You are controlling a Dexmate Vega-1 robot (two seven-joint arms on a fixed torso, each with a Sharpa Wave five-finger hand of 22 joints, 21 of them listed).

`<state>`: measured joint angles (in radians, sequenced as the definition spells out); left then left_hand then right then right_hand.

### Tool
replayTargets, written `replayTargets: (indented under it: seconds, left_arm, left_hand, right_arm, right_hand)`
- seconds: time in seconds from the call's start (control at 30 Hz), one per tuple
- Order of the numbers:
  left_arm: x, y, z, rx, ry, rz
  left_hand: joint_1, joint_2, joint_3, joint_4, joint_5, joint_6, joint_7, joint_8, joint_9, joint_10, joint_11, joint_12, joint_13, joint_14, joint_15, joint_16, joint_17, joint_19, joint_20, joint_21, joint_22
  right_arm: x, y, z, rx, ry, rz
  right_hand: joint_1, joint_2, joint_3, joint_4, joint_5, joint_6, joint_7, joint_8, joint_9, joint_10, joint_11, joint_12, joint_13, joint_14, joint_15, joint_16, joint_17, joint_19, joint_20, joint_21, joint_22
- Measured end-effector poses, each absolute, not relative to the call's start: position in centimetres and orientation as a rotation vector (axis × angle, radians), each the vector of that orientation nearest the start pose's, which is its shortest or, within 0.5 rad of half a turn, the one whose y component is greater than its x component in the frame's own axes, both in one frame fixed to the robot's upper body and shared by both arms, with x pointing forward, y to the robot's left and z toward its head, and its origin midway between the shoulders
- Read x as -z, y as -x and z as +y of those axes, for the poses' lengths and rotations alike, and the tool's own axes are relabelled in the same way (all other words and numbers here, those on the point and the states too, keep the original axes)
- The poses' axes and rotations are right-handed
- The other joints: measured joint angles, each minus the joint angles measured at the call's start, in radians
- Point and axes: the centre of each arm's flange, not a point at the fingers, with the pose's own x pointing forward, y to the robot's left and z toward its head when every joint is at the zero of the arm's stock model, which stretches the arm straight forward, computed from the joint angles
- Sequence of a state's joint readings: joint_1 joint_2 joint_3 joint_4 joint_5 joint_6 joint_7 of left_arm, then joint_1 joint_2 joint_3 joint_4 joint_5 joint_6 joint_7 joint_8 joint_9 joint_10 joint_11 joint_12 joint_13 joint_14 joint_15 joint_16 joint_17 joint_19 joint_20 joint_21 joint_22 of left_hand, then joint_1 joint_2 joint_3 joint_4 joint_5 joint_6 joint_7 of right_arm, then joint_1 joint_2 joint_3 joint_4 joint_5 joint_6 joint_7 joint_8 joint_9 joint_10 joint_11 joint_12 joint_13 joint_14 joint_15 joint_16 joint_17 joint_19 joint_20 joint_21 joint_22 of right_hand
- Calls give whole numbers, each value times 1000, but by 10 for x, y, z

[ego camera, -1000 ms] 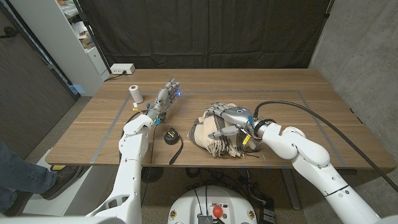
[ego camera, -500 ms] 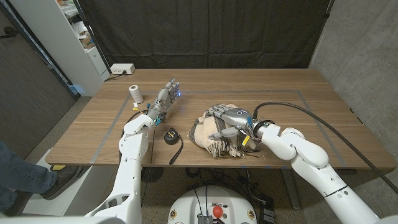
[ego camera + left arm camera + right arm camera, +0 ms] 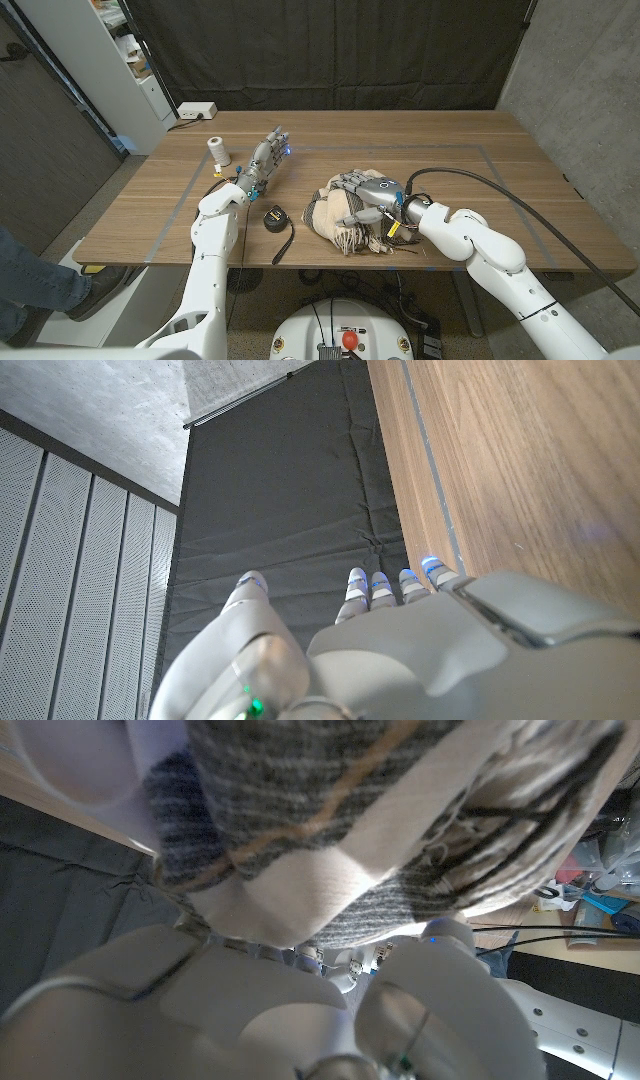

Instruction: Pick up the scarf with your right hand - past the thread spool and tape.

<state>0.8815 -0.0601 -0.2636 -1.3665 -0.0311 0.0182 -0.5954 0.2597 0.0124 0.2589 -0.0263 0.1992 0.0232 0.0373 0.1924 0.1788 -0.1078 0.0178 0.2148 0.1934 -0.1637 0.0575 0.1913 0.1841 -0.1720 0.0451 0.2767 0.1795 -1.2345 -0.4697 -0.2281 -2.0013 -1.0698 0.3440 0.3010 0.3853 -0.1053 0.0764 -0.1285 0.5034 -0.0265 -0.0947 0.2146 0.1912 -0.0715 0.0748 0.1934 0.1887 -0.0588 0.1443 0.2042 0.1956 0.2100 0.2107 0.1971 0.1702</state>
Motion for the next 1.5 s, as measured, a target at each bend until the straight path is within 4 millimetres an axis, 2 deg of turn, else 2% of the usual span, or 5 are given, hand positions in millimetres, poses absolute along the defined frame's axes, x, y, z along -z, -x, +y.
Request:
replayTargets:
  seconds: [0.2,0.57,0.73,0.87,1.5]
  left_arm:
    - [43,-653,267,378,57,-497]
    - [44,-654,268,379,57,-494]
    - [45,-654,268,379,55,-492]
    - [45,-655,268,379,53,-490]
    - [45,-652,261,382,43,-486]
  left_hand:
    - [0,0,0,0,0,0,0,0,0,0,0,0,0,0,0,0,0,2,9,0,0]
    - [0,0,0,0,0,0,0,0,0,0,0,0,0,0,0,0,0,2,9,-2,0]
    - [0,0,0,0,0,0,0,0,0,0,0,0,0,0,0,0,0,2,9,-7,0]
    - [0,0,0,0,0,0,0,0,0,0,0,0,0,0,0,0,0,2,9,-7,0]
    - [0,0,-4,-4,0,0,0,0,0,0,0,0,0,0,0,0,0,-2,12,-11,0]
  right_arm:
    - [80,-504,-134,-315,1685,-819]
    - [86,-509,-133,-314,1694,-796]
    - [88,-511,-133,-317,1698,-786]
    - [89,-513,-133,-319,1699,-777]
    - [96,-518,-139,-327,1695,-747]
  right_hand:
    - [10,0,4,-4,3,4,-4,0,0,0,0,0,0,0,0,0,0,0,0,0,0]
    - [18,8,4,-4,3,5,-5,0,0,0,0,0,0,0,0,0,0,0,0,0,0]
    - [32,8,8,-8,7,11,-11,0,0,4,-4,0,0,9,-9,8,0,4,4,0,0]
    - [44,20,8,-8,7,20,-9,0,0,11,-11,8,0,20,-20,8,1,6,5,0,0]
    - [67,30,14,-14,7,29,-18,-1,0,27,-19,8,0,33,-33,15,2,27,2,0,-1]
